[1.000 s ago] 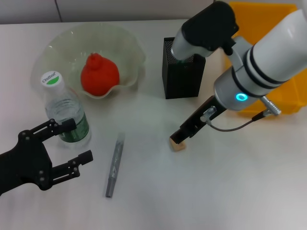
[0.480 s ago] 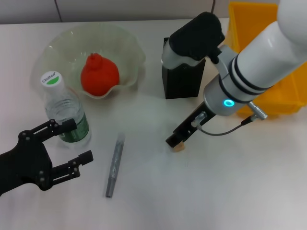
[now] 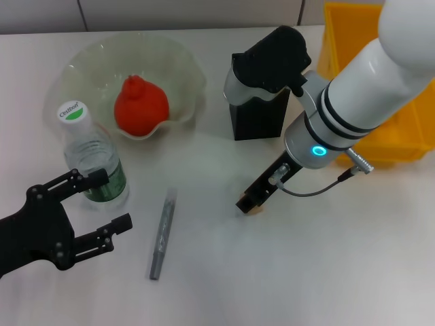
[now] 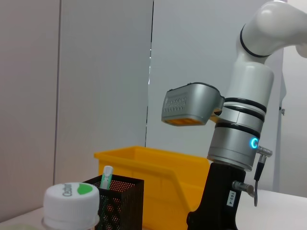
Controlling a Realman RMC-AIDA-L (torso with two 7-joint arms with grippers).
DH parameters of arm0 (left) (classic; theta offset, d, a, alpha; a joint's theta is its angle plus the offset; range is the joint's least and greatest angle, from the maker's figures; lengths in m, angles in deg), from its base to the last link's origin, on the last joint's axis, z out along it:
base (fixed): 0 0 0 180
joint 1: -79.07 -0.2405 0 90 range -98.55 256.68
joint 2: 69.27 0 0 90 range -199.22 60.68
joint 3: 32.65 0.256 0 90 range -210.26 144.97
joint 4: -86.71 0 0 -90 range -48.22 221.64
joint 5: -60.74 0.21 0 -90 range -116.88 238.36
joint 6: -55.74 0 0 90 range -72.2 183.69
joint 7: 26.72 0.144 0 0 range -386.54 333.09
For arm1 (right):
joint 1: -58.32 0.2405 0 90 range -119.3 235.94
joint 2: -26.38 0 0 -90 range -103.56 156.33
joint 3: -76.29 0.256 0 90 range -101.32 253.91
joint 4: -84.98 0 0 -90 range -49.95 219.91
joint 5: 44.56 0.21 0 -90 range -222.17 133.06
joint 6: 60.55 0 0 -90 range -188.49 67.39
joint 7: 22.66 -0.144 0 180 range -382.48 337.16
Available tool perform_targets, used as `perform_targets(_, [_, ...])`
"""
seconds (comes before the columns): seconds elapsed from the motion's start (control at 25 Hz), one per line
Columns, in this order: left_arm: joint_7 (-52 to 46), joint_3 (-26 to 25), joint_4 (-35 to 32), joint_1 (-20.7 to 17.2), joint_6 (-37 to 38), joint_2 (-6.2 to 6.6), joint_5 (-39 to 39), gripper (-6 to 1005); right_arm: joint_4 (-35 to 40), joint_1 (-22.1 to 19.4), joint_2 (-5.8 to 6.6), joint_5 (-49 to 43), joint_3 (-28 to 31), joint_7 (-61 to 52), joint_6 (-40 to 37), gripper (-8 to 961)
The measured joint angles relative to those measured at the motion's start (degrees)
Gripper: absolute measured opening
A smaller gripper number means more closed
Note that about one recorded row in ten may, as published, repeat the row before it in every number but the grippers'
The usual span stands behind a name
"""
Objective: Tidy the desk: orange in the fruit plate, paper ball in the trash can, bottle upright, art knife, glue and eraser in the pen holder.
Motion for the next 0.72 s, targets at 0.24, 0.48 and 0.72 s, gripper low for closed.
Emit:
perform_targets(0.24, [0.0,-0.2,0.0,0.0,0.0,-0.03,0.0,786,-2.2,0.8,0.0,1.4,-0.4,0.1,1.1,407])
perform_targets(0.48, [0.0,-0.2,0.0,0.0,0.0,-0.08,0.0,786,-2.5,1.2,0.01,1.4,-0.6,0.1,0.9,293])
perform_targets(0.72, [0.0,-0.1,0.0,0.0,0.0,-0.09,0.0,786,-2.1,1.0,0.12,1.5,-0.6,0.4,0.4,233])
